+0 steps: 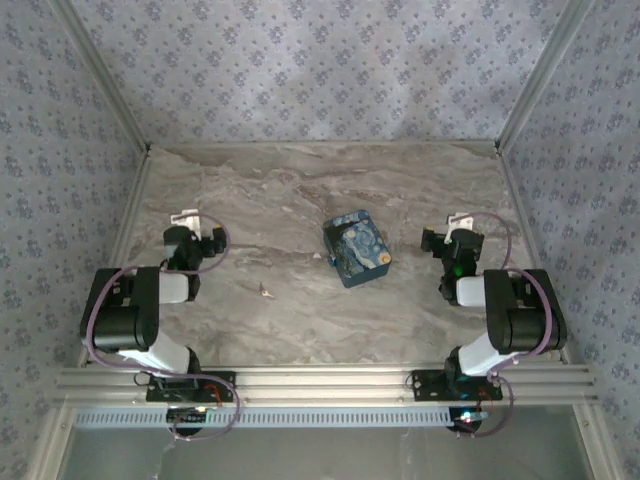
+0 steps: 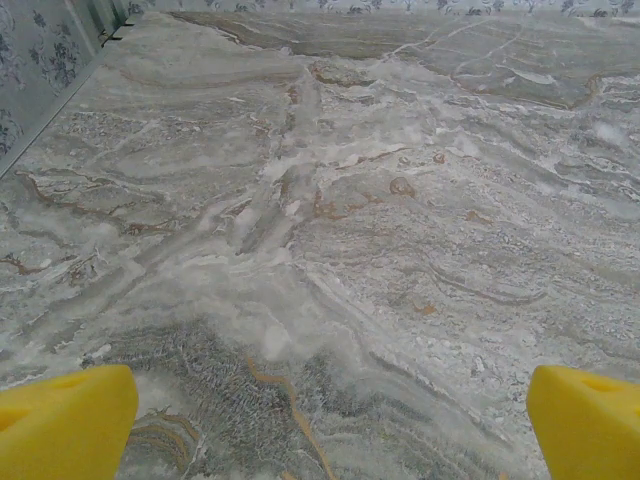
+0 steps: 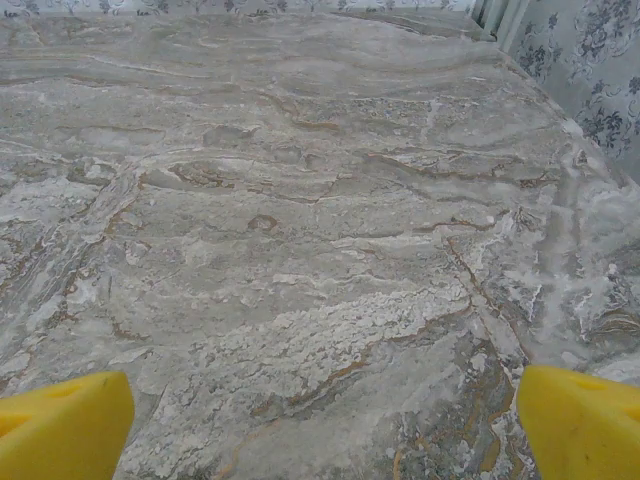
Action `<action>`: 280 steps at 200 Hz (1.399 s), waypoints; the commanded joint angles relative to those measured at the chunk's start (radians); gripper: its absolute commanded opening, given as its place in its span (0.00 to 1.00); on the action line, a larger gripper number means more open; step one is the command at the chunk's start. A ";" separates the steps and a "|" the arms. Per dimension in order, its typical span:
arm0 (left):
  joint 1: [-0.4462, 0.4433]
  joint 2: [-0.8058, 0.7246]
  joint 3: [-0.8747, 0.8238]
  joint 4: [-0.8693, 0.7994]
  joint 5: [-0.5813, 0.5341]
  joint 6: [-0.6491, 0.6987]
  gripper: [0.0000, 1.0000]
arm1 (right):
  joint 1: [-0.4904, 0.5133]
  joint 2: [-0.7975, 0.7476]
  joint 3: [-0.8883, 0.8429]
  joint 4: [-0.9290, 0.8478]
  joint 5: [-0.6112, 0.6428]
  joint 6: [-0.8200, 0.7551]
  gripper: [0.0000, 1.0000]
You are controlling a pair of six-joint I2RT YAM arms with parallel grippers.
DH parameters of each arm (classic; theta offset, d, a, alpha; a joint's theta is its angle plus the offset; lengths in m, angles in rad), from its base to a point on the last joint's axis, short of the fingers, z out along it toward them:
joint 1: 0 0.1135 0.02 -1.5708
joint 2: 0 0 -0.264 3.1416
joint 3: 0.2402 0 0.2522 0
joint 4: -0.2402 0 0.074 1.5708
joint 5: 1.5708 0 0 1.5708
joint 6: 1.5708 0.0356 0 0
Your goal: Unlock a padlock with a key
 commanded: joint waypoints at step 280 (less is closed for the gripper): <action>0.027 -0.275 0.392 -0.790 0.048 -0.364 1.00 | -0.011 -0.511 0.212 -0.625 -0.059 0.253 1.00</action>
